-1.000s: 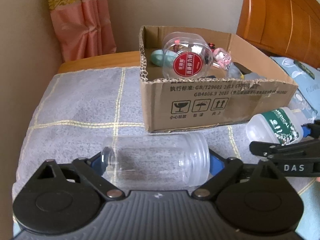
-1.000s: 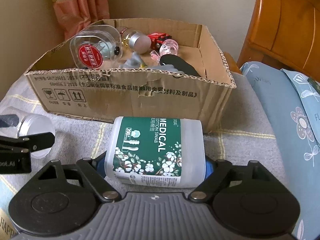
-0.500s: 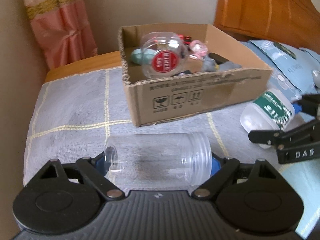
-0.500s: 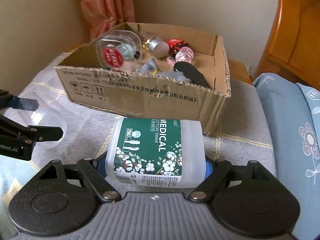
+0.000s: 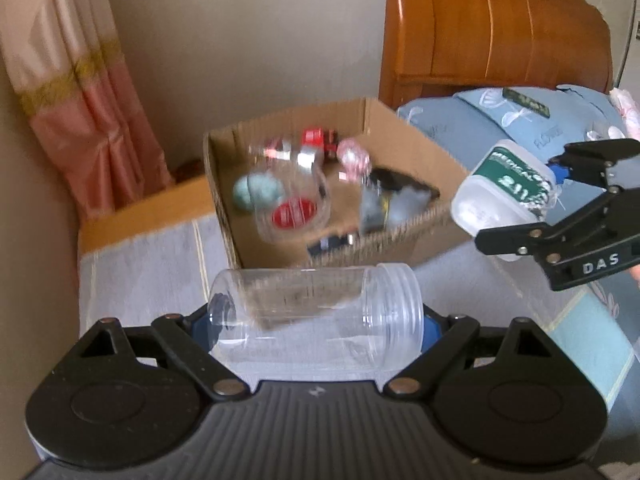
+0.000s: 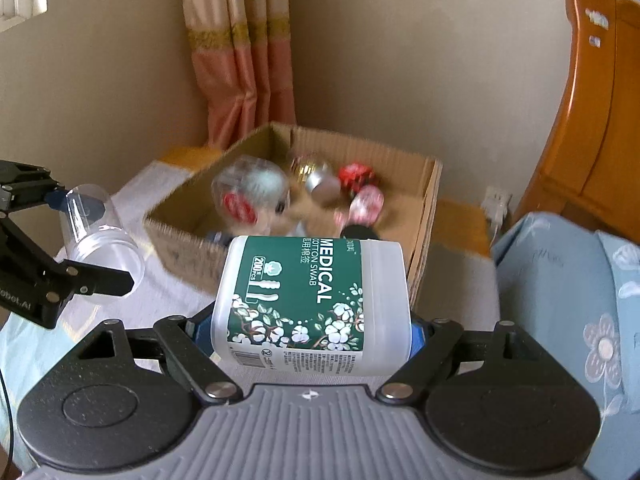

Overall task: Organize rigid objects
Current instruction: 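Carry the clear jar and MEDICAL bottle into the box and release both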

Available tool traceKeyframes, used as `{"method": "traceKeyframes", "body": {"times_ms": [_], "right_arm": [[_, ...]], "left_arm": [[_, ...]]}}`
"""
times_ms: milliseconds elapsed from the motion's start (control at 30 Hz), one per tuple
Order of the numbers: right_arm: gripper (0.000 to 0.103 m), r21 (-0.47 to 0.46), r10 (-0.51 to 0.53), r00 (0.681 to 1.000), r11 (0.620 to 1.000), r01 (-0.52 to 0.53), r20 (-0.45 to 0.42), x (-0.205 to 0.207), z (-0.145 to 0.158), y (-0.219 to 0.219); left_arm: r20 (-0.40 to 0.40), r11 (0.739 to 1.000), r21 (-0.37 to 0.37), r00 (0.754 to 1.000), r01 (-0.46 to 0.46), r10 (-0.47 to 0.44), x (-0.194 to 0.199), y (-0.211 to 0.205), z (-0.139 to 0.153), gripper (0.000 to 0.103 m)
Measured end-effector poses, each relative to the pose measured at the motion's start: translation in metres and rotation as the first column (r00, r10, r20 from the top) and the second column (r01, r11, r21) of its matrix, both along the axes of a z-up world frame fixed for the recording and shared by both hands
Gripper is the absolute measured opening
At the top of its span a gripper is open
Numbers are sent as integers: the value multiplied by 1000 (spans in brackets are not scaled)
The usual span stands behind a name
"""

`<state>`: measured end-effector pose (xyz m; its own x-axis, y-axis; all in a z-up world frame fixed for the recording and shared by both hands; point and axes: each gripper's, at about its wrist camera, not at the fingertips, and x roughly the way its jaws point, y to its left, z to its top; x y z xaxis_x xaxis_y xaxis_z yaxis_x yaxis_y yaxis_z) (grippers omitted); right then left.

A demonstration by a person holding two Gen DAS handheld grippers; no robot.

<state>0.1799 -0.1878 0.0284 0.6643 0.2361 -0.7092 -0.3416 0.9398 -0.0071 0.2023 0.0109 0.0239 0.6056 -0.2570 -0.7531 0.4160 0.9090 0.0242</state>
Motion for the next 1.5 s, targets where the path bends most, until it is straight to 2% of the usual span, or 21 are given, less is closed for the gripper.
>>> {"method": "traceKeyframes", "body": {"times_ms": [233, 400, 567, 667, 900, 1000, 1067, 1100, 1367, 1500], "right_arm": [[87, 1, -14, 1000, 1000, 14, 28, 38, 15, 1], [87, 5, -29, 999, 1000, 29, 37, 56, 21, 0], [87, -5, -27, 999, 1000, 27, 36, 66, 21, 3], [87, -14, -24, 999, 1000, 24, 23, 74, 17, 5], [87, -37, -43, 999, 998, 43, -6, 103, 7, 12], [87, -53, -50, 999, 997, 50, 1, 115, 5, 17], [92, -34, -43, 999, 998, 43, 3, 121, 6, 16], [102, -25, -45, 999, 999, 45, 6, 122, 6, 16], [103, -19, -67, 998, 998, 67, 2, 115, 7, 13], [103, -17, -89, 996, 996, 88, -7, 102, 12, 11]], "left_arm": [[29, 1000, -15, 1000, 3, -2, 36, -15, 11, 90], [-17, 998, -58, 1000, -23, 22, 67, -21, -4, 90], [-4, 991, -101, 996, -86, 86, 81, -16, -21, 95], [-15, 990, -109, 996, -91, 90, 82, -12, -25, 96], [21, 996, -28, 996, -81, 82, 79, -15, -22, 97], [22, 997, -39, 997, -74, 75, 78, -14, -17, 97], [25, 998, -43, 998, -51, 52, 75, -14, -15, 97], [33, 998, -37, 998, -46, 48, 73, -15, -14, 97], [70, 999, -22, 997, -37, 38, 60, -16, -8, 97], [90, 996, -69, 994, -56, 62, 52, -14, -2, 98]]}}
